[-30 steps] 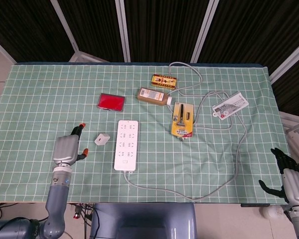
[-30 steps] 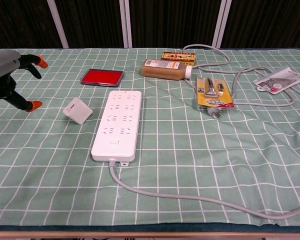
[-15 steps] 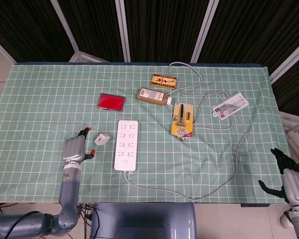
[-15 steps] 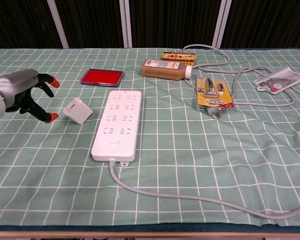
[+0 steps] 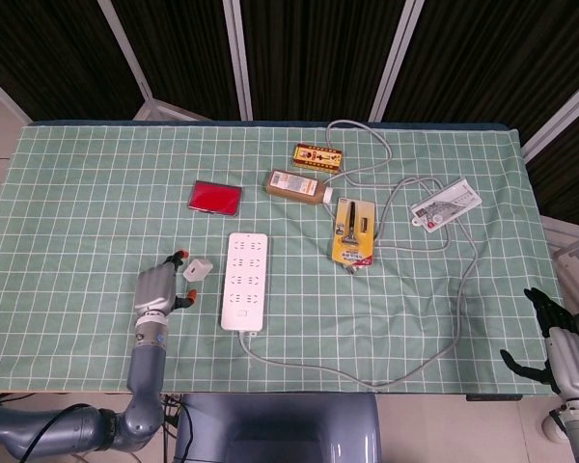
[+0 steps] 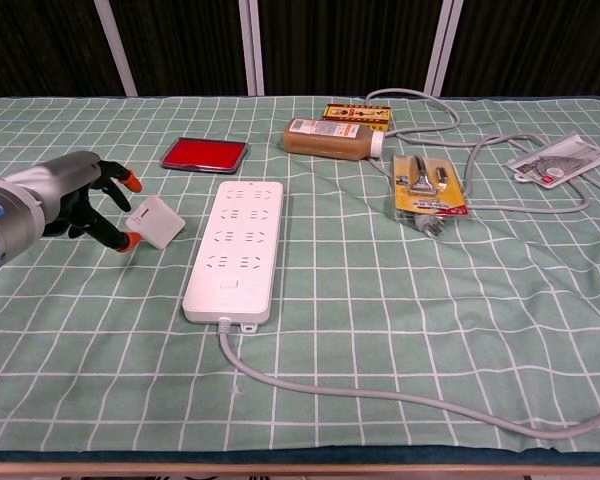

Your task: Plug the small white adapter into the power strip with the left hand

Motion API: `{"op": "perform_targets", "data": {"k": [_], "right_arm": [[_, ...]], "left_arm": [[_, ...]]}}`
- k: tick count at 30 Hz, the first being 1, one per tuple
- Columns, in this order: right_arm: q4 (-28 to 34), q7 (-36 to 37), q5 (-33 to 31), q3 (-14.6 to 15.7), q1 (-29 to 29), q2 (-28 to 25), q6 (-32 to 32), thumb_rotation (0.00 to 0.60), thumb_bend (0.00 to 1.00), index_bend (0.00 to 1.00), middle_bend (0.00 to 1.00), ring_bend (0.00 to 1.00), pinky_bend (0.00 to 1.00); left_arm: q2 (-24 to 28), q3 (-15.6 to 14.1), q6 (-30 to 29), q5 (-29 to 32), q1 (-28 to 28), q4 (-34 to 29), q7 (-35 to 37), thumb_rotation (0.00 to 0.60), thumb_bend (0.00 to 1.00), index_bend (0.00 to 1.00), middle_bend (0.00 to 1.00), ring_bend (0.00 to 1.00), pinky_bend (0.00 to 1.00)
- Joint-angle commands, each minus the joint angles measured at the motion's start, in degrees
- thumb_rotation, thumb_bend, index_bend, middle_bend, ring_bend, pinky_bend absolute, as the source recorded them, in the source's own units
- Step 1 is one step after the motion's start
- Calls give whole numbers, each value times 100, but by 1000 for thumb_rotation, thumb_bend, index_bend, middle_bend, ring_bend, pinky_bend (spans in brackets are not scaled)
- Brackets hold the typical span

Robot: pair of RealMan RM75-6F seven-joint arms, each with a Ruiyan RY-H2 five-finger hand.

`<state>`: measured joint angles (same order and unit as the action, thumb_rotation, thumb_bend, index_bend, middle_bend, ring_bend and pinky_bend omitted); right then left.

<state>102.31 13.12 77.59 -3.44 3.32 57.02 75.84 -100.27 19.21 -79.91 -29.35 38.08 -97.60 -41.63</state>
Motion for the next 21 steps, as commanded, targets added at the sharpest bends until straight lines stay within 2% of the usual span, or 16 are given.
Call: {"op": "perform_targets", "data": {"k": [1,21], "right_arm": [[4,7,0,-1,-1,-5,1,600,338,0,0,0,0],[38,78,-35,0,-3,-39,-38,600,338,0,0,0,0]], "left_arm": [[-43,23,25,34,20,66,13,600,309,220,261,810,910],[-290,111,149,122,137,511,60,600,320,260,300,810,910]]}}
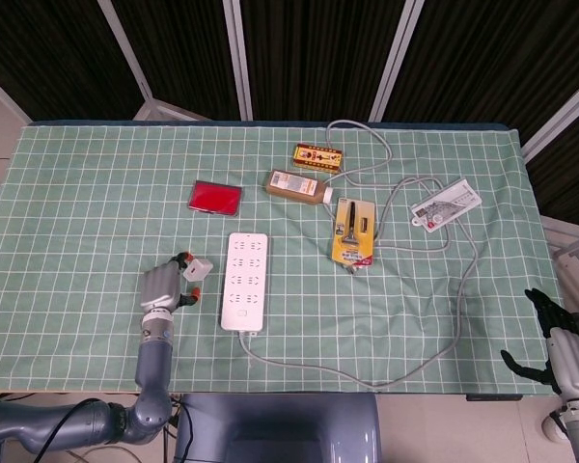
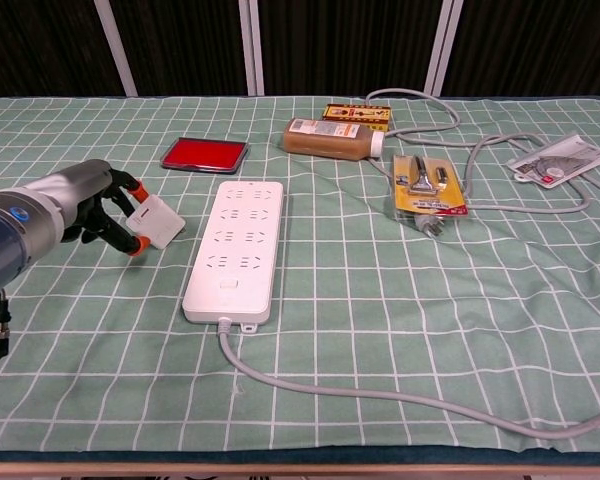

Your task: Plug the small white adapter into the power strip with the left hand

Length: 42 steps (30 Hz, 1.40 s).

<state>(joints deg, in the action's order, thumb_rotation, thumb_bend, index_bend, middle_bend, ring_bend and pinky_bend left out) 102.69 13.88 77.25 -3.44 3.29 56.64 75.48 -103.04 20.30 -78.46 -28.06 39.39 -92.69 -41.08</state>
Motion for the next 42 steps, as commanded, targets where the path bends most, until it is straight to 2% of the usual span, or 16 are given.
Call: {"op": "perform_targets", "data": {"k": [1,14,21,30,38,42], "right_arm": [[1,5,-1,0,1,-2,-4,600,338,0,0,0,0],[36,46,-19,-6,-6,-17,-7,600,339,0,0,0,0],[38,73,13,0,-26,-26,30,600,338,0,0,0,0],[43,93,-4,-10,-41,-34,52,600,338,0,0,0,0],[39,104,8,-12,-46,-37,65,600,338,0,0,0,0],[39,99,8,-15,-48,-34,72,600,338,0,0,0,0]], "left_arm": [[-19,2,8,-6,8,37,5,600,321,261,301,810,910],[-84,17,81,-9,33,193,18,600,328,272,313,810,910],[-150,37,172,14,60,352,43,600,406,296,334,810,910],[-207,22,125,-95,57,439,83,600,592,418,466,812,912],[81,-95,-22,-477,17,252,-25,600,629,481,535,821,915],[485,-310,-85,-841,78,55,-439,600,661,533,595,855,935]]}}
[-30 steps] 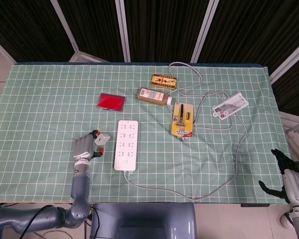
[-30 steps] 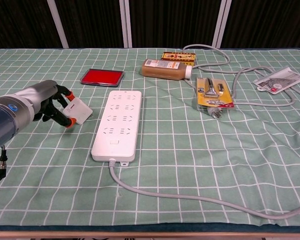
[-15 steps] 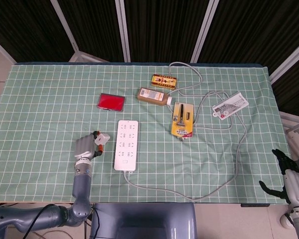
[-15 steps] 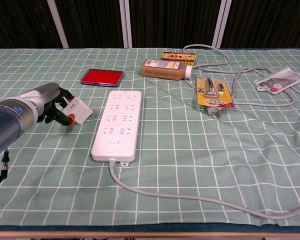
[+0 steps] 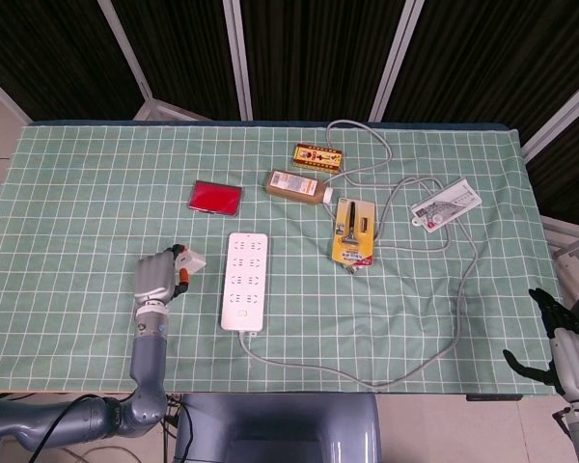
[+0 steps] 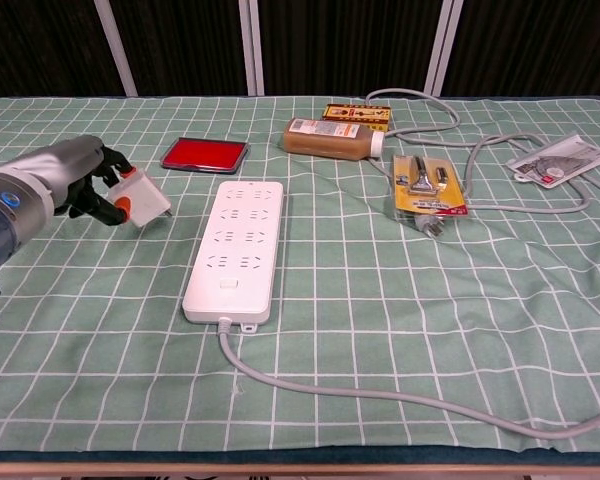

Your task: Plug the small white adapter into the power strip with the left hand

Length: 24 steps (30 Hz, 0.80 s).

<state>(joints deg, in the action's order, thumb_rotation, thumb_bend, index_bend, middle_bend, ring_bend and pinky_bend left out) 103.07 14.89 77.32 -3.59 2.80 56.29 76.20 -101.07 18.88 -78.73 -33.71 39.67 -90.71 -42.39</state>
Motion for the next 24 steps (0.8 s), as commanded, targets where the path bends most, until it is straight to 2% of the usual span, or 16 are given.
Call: {"op": "perform_targets", "data": {"k": [1,6,12,17,24], "right_arm": [[1,-6,3,0,0,2,1,600,338,0,0,0,0],[2,-8,0,0,-1,2,0,600,338,0,0,0,0],[6,10,4,-4,-1,-3,1,600,338,0,0,0,0],[8,28,-11,-6,0,-11,-14,600,337,0,0,0,0],[10,54,-38,-14,7,-19,-41,600,338,0,0,0,0]], "left_arm": [[400,-224,-60,-387,73,-193,-410,600,674,555,620,863,940],[975,-418,144,-788,263,-429,-929,600,711,620,697,886,957],[1461,-455,550,-872,576,-663,-1418,600,721,651,739,897,967],[1551,-390,811,-750,823,-694,-1577,600,721,660,761,905,968],[1389,-339,1010,-644,1138,-557,-1683,600,721,662,771,908,968]]}}
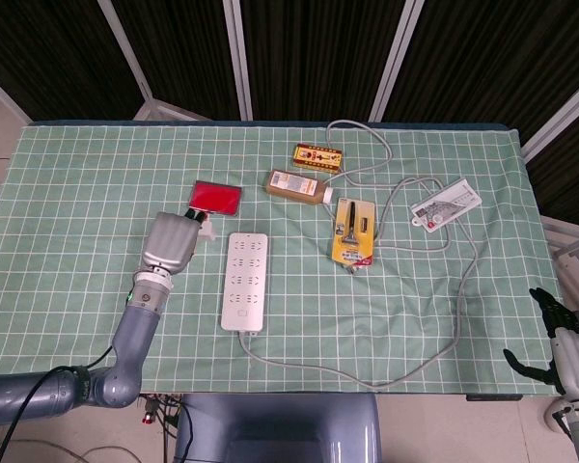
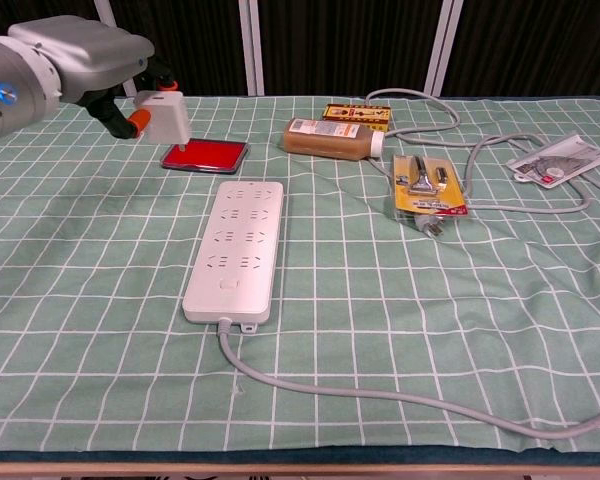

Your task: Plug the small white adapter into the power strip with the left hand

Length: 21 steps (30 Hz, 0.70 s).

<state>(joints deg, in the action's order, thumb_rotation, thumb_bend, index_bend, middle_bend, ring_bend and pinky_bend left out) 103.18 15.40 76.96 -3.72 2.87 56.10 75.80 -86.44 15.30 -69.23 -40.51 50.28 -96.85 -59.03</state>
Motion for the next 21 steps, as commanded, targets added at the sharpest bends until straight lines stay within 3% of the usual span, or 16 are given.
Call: {"op": "perform_targets", "data": {"k": [1,21], "right_arm": [[-3,9,-5,-3,2,0,-6,600,338,0,0,0,0],[12,147,-96,-29,35,-32,-127,600,338,0,0,0,0]], "left_arm": [[-138,18,90,71,132,112,-35,600,721,664,772,908,968],[-820,-53,233,806,711,745,-338,600,725,677,799,908,968]]}}
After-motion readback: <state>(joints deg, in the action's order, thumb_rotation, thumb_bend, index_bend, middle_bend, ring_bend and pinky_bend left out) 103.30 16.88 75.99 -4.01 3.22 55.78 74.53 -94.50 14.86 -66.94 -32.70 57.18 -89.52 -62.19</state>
